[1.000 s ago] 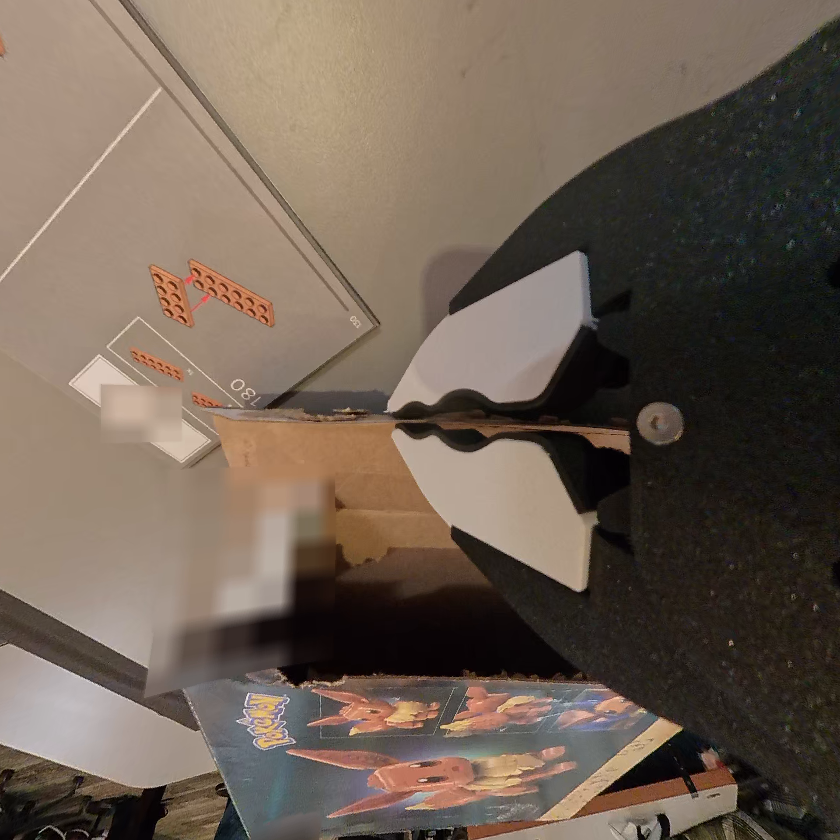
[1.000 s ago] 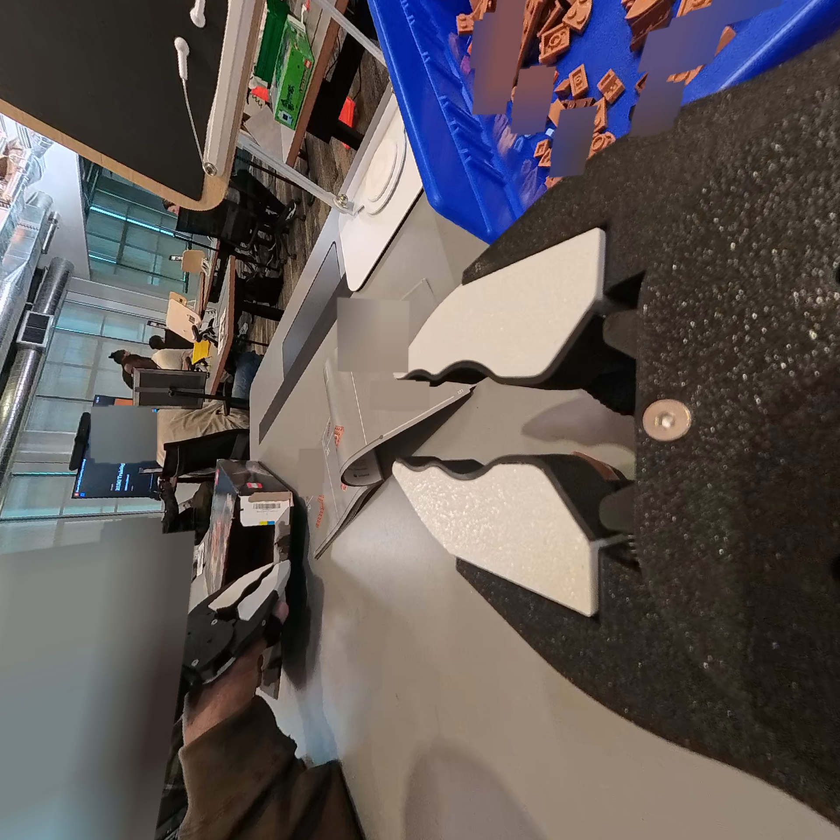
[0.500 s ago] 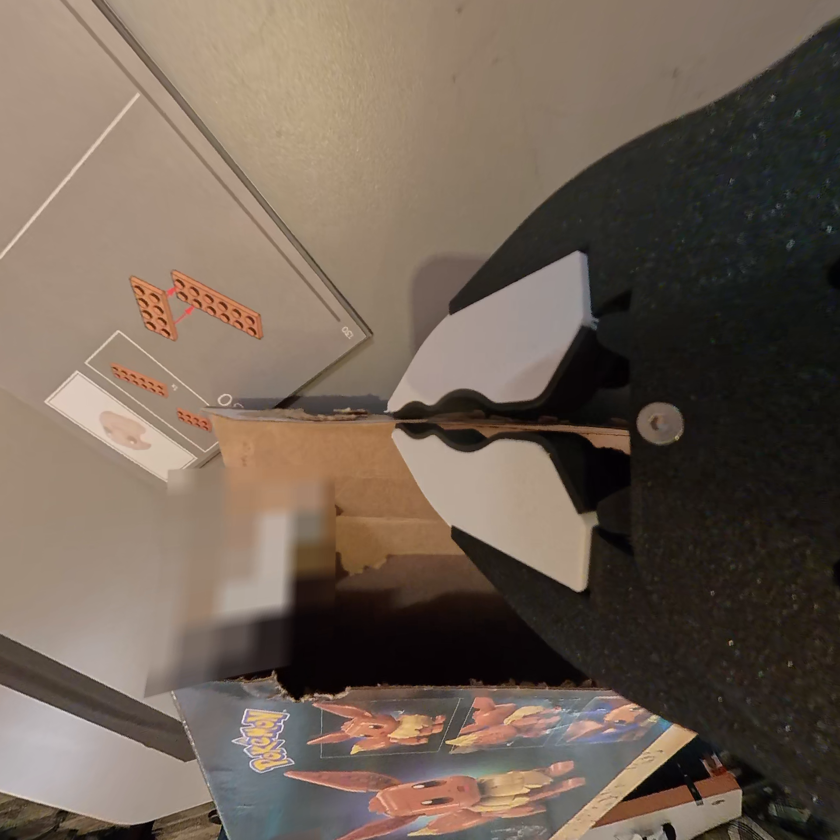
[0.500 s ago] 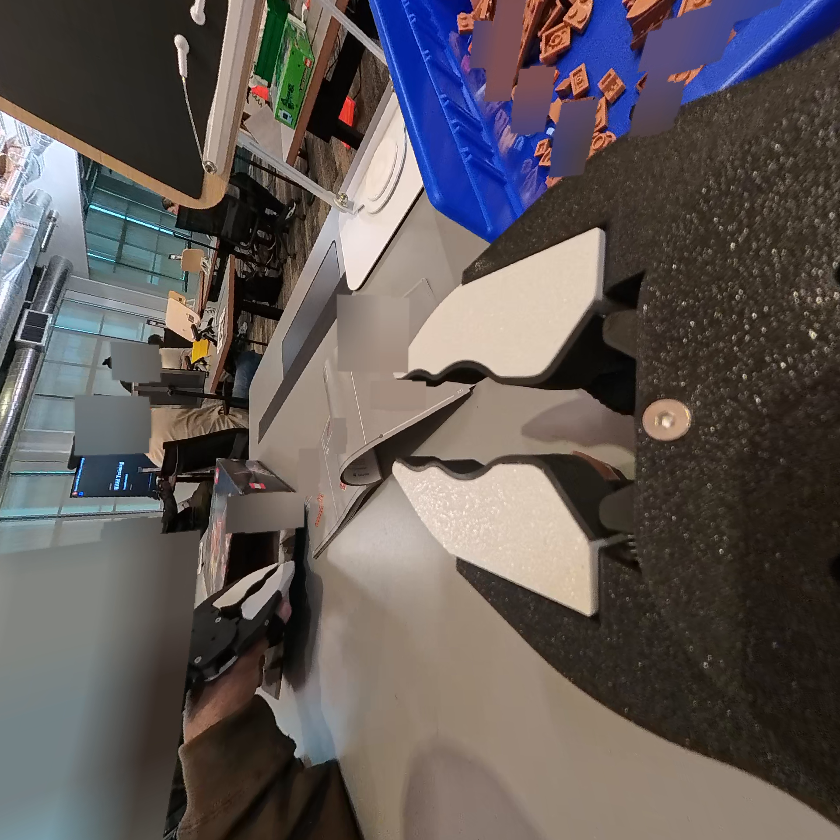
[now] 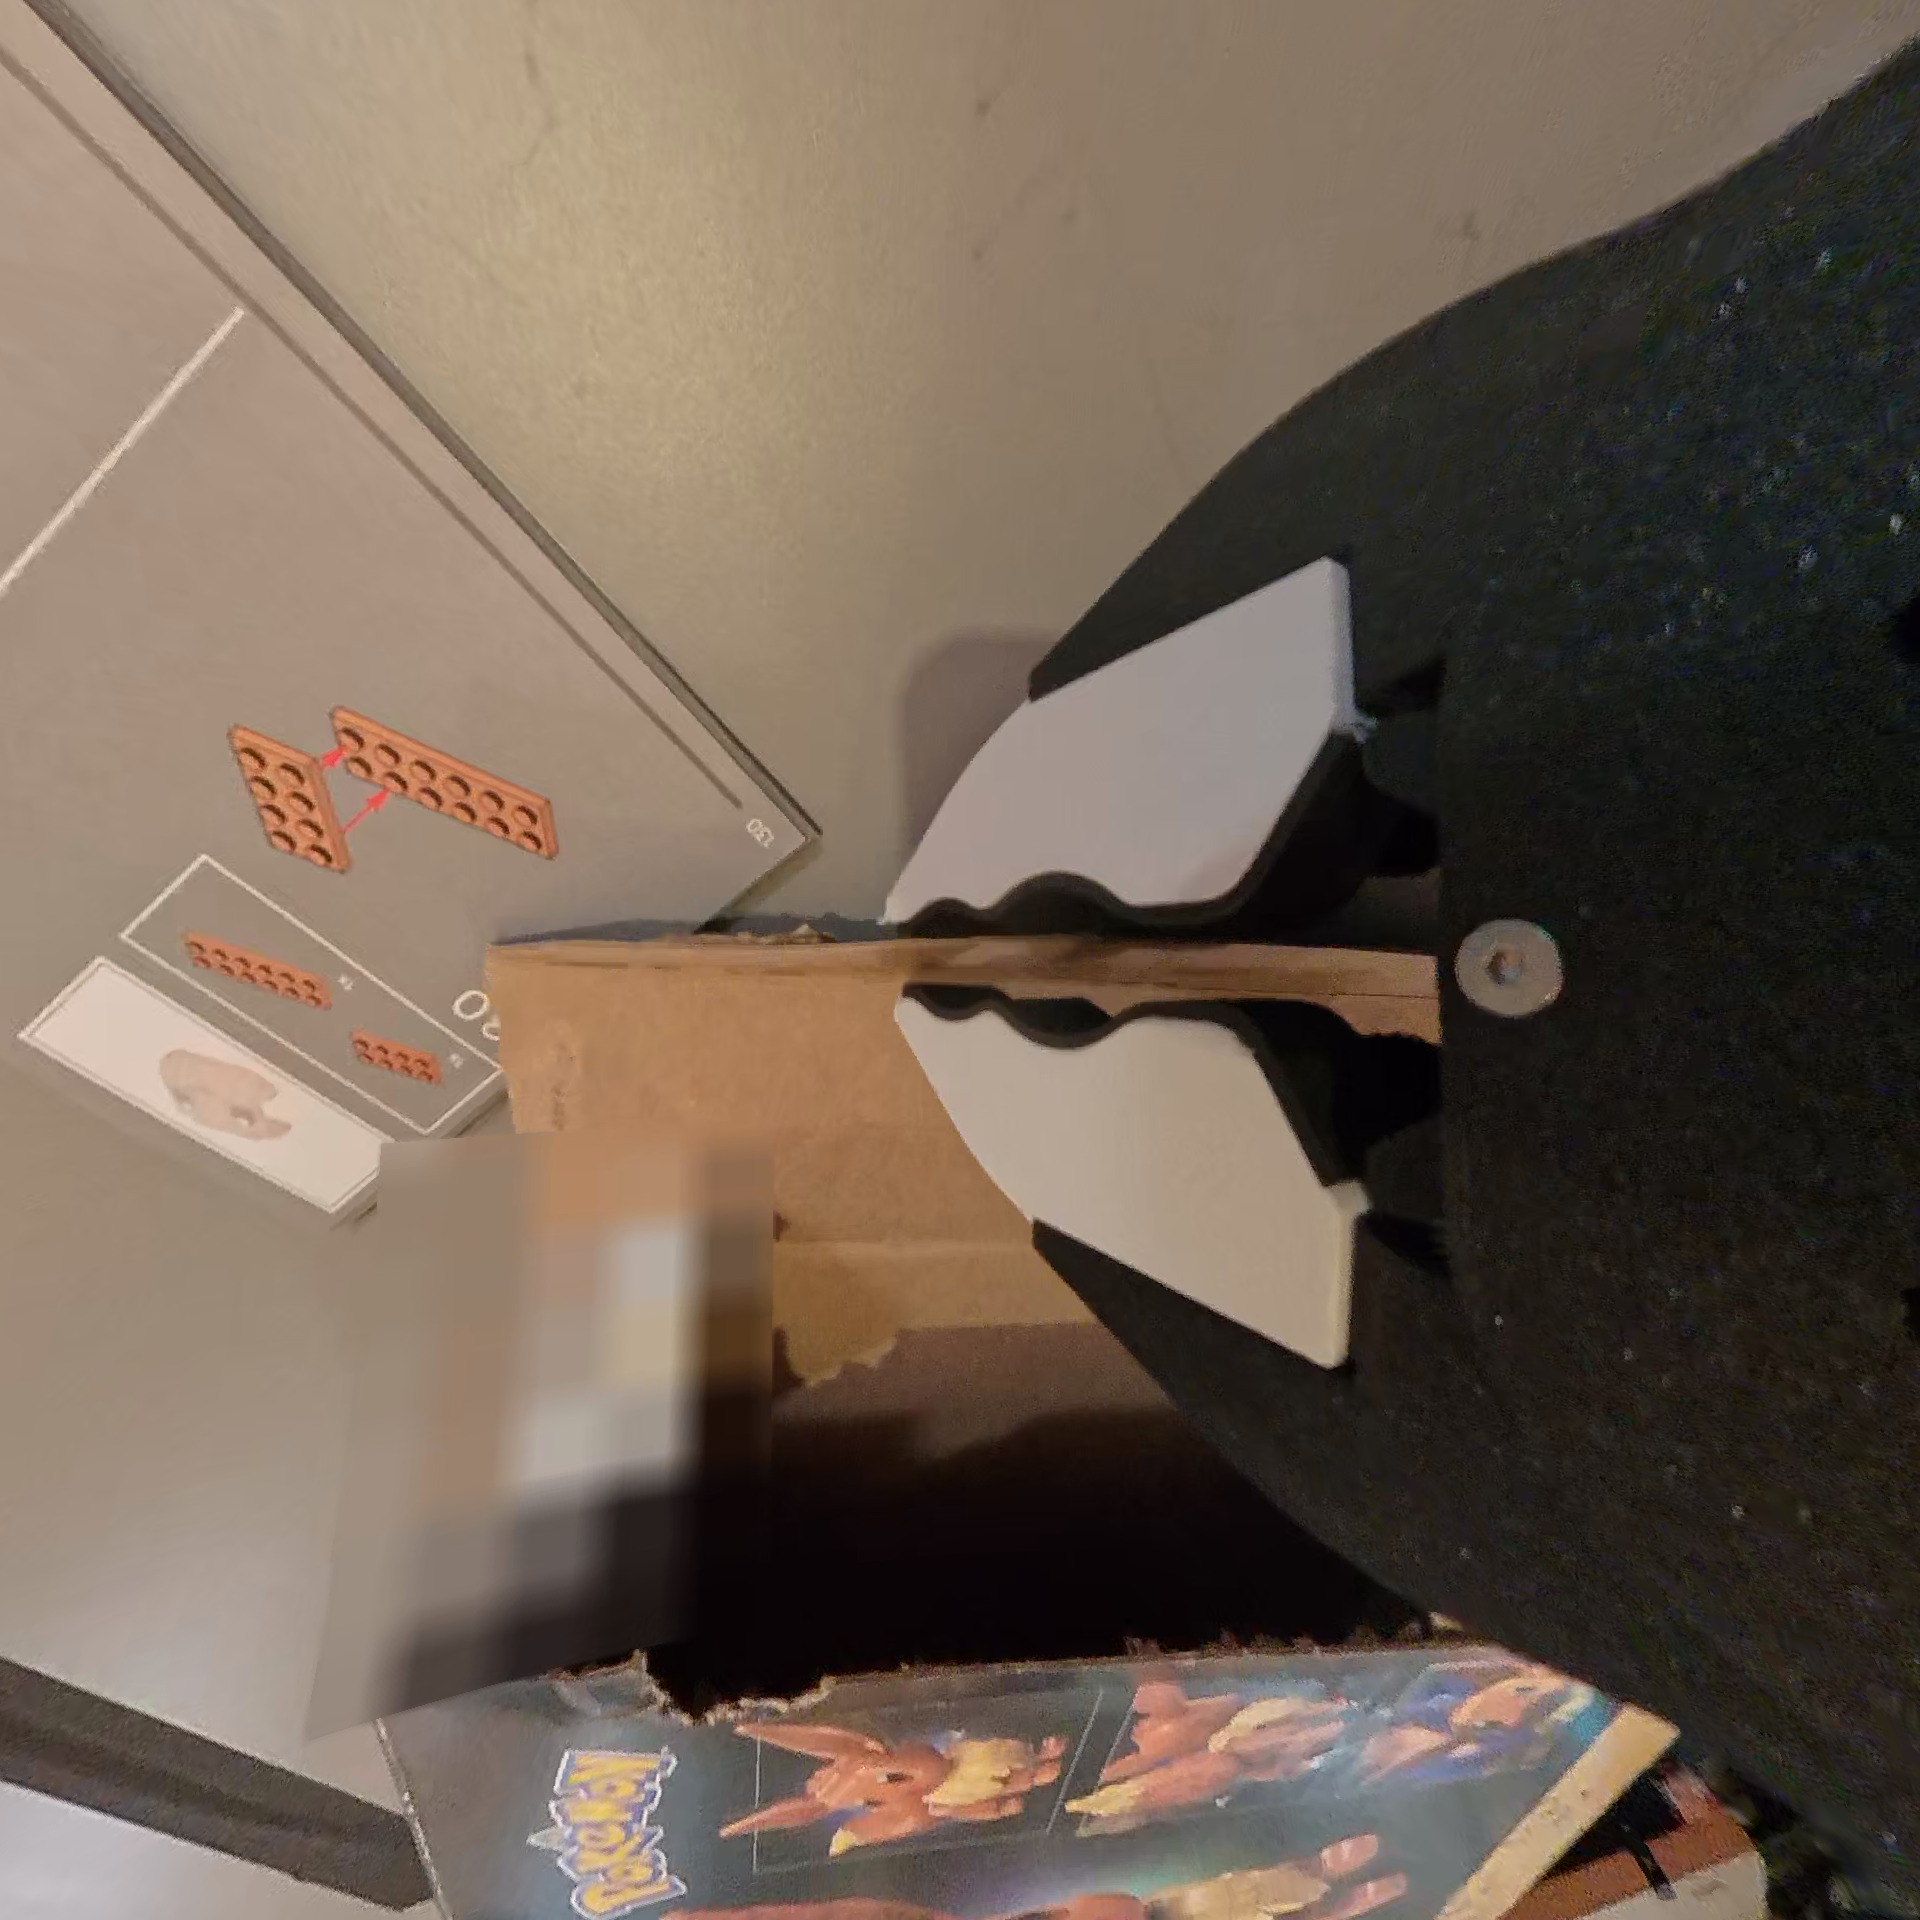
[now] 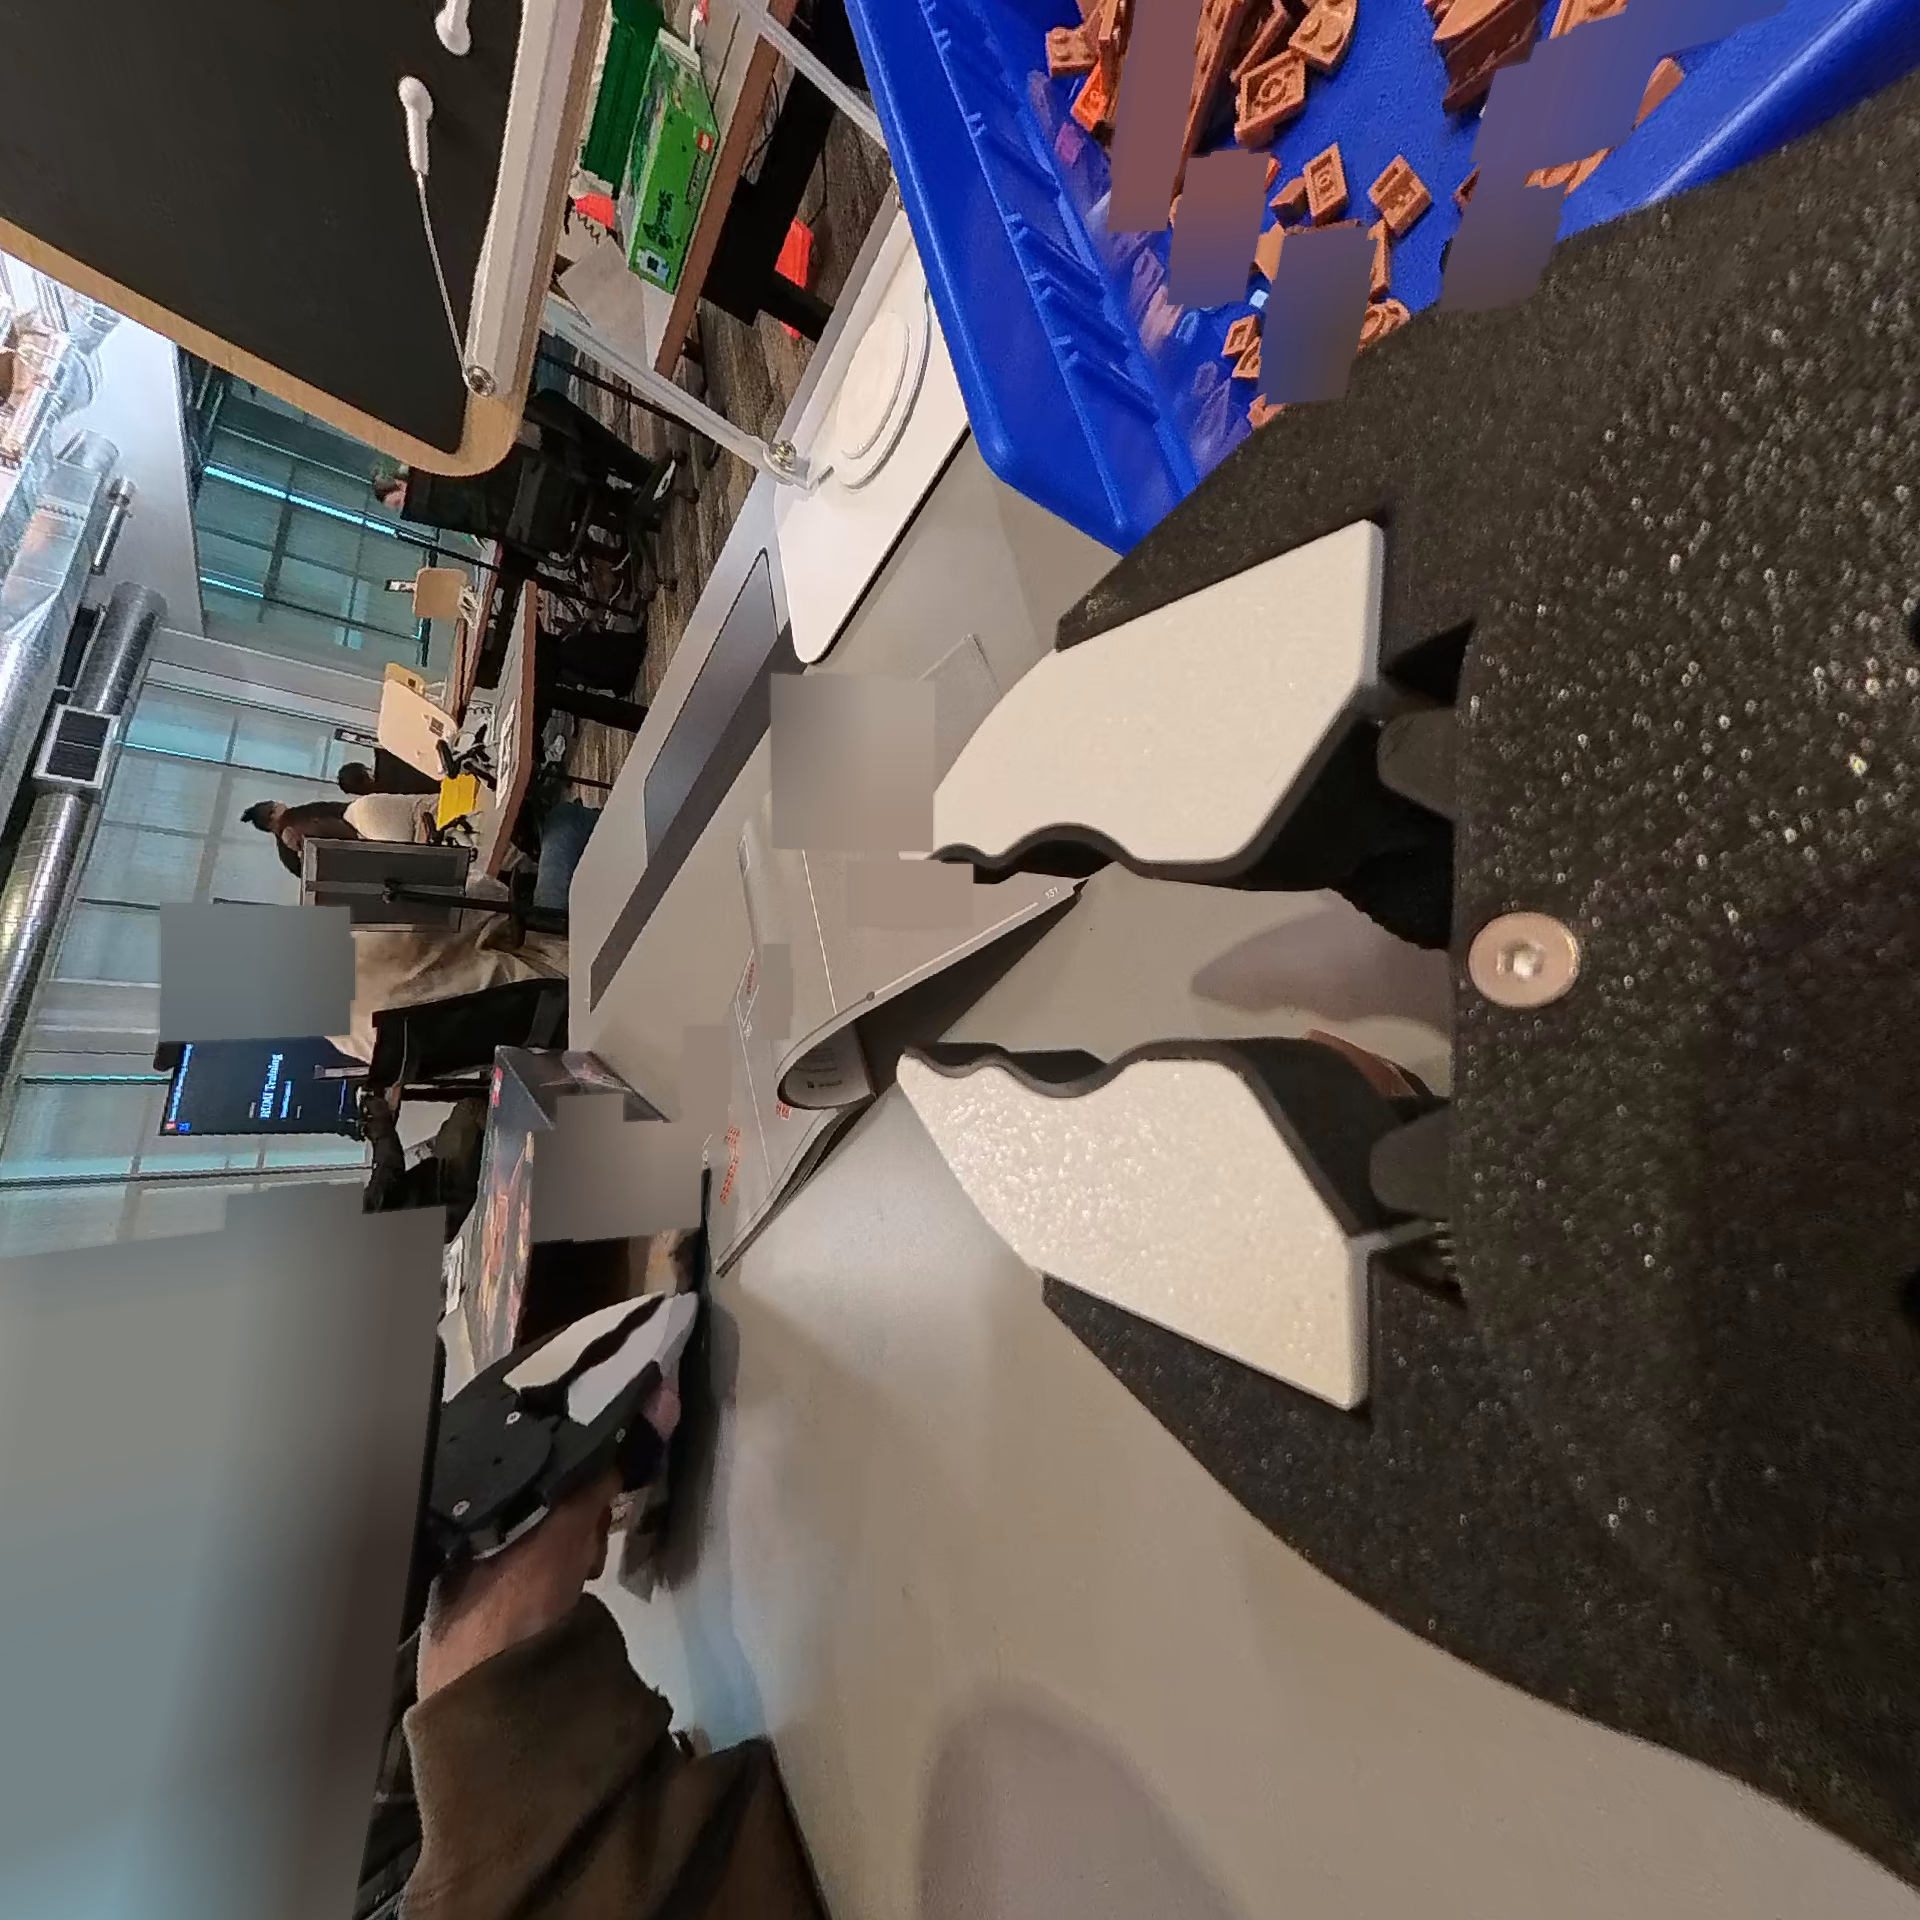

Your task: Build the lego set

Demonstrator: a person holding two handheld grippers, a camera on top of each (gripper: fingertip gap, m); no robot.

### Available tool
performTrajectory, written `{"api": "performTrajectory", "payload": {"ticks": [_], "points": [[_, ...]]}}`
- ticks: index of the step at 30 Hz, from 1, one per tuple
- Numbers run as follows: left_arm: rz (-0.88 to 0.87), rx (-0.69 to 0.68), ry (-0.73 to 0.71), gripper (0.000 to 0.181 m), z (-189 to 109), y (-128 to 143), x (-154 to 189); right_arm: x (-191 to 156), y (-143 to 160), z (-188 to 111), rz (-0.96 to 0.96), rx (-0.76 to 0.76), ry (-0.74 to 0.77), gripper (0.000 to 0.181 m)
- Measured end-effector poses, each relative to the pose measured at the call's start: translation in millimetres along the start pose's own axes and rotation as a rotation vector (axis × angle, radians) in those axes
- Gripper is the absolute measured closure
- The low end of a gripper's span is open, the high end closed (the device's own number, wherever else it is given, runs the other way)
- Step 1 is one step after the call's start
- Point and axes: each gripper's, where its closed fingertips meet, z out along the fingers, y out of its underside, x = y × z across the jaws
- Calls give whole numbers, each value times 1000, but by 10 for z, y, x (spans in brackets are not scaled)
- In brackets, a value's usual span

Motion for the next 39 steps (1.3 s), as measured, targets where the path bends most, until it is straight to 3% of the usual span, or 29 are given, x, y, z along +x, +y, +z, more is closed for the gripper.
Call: {"api": "performTrajectory", "payload": {"ticks": [5,11,15,21,29,32,34,39], "points": [[-37,122,53,144,-142,-176,40,-1,1,1,0,0,0,152],[-55,530,288,144,-527,-825,402,-2,5,3,6,-3,-5,152],[5,652,393,144,-646,-1073,731,-39,39,-32,-3,-40,-34,152],[109,656,427,145,-568,-1177,1085,-290,35,-199,-23,-173,-228,149],[205,640,424,145,-514,-1201,1331,-652,378,-352,-298,-383,-386,142],[216,622,414,146,-473,-1182,1344,-648,591,-322,-440,-499,-339,145],[214,617,406,146,-458,-1177,1337,-598,642,-321,-533,-542,-290,158],[208,614,388,147,-442,-1174,1317,-354,669,-474,-589,-638,-155,159]]}}
